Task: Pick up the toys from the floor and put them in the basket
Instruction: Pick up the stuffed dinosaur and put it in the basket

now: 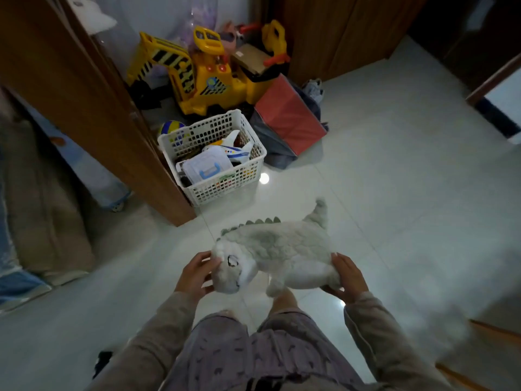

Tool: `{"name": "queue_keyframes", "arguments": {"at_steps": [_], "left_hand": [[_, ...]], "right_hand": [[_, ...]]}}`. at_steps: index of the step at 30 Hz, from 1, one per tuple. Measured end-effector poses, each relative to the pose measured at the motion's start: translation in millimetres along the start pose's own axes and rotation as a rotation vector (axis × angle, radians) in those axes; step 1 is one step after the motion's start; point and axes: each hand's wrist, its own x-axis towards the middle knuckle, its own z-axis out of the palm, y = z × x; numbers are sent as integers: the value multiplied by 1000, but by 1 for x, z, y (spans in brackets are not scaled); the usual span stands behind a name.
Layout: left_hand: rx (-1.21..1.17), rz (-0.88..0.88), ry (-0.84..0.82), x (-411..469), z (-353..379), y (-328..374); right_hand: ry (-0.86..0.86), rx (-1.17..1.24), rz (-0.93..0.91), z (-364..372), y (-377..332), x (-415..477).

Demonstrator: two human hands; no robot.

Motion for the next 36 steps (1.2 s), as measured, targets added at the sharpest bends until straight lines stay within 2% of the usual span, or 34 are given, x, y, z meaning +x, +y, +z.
{"name": "queue_keyframes", "arguments": {"at_steps": [3,10,18,27,36], "left_hand": [[-46,2,75,22,21,17],[-177,-4,234,61,65,49],[-386,6,422,90,76,82],[-380,-58,464,157,59,154],[-223,-103,379,237,24,244]], "right_hand": [[-63,-97,-6,5,-41,42],[-191,-150,56,23,-137,120],[-340,-286,80,71,-208,175],[-305,-322,168,127,-244,231],[-309,-332,144,194,-293,280]]}}
